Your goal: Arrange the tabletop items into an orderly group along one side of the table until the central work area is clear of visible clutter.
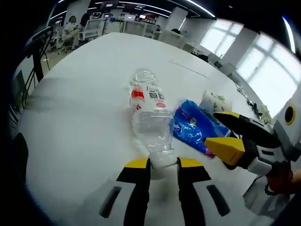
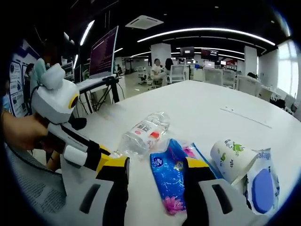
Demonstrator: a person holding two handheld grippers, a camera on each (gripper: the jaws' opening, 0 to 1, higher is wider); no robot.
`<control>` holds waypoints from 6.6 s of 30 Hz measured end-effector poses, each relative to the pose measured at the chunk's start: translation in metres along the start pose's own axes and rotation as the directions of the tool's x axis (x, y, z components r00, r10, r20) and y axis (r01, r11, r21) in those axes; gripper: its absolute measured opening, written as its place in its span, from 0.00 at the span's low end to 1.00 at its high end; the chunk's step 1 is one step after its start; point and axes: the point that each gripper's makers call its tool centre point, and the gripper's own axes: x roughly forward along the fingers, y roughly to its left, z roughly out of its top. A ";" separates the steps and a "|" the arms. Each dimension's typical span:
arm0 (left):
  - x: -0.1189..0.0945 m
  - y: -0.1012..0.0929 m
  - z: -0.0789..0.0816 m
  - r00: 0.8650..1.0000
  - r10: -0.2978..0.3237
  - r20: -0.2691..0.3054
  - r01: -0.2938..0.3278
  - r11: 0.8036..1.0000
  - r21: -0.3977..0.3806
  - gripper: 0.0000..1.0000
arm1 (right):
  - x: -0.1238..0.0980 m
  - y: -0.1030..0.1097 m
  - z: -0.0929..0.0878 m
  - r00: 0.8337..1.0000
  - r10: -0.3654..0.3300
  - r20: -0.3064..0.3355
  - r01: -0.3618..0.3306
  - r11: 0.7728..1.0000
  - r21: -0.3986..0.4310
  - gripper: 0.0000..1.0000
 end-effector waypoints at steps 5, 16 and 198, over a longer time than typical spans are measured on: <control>-0.001 0.001 0.000 1.000 0.014 -0.001 -0.014 0.999 0.031 0.17 | 0.000 0.000 0.003 1.000 0.005 0.011 -0.004 1.000 -0.027 0.45; -0.013 0.004 0.011 0.998 0.036 0.048 -0.039 0.997 0.065 0.17 | 0.006 0.003 0.007 0.998 0.059 0.031 -0.048 0.959 -0.280 0.51; -0.003 -0.054 0.199 0.887 0.047 0.460 -0.233 0.905 0.356 0.18 | 0.083 -0.025 0.091 0.816 0.565 0.118 -0.530 0.815 -0.235 0.37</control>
